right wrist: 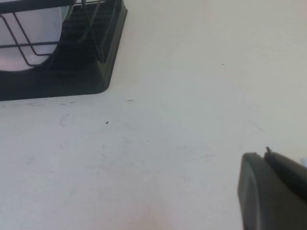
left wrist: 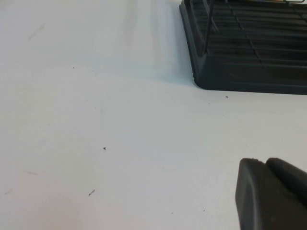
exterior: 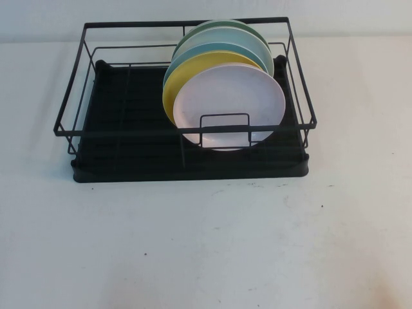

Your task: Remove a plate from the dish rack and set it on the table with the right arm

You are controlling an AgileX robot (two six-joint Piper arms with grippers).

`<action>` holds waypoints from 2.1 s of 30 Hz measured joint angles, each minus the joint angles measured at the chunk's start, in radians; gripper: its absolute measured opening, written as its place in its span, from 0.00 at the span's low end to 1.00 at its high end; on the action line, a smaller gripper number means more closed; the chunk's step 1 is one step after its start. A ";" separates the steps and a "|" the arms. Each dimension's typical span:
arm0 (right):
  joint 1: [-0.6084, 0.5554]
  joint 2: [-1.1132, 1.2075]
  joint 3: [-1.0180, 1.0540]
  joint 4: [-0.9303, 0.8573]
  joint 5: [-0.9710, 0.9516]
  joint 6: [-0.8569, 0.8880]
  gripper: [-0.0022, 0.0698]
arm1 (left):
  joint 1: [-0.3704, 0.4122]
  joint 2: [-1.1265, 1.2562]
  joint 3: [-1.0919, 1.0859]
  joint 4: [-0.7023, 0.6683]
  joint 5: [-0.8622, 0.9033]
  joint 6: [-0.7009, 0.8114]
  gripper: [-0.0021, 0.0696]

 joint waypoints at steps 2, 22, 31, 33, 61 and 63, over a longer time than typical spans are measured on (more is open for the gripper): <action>0.000 0.000 0.000 0.007 0.000 0.000 0.00 | 0.000 0.000 0.000 0.000 0.000 0.000 0.02; 0.000 0.000 0.000 0.721 -0.212 0.003 0.00 | 0.000 0.000 0.000 0.000 0.000 0.000 0.02; 0.000 0.039 -0.046 0.774 -0.124 -0.030 0.00 | 0.000 0.000 0.000 0.000 0.000 0.000 0.02; 0.000 0.121 -0.097 0.774 -0.077 -0.078 0.00 | 0.000 0.000 0.000 0.000 0.000 0.000 0.02; 0.232 1.537 -1.149 0.838 0.105 -1.078 0.01 | 0.000 0.000 0.000 0.000 0.000 0.000 0.02; 0.235 1.583 -1.194 0.839 0.105 -1.121 0.01 | 0.000 0.000 0.000 0.000 0.000 0.000 0.02</action>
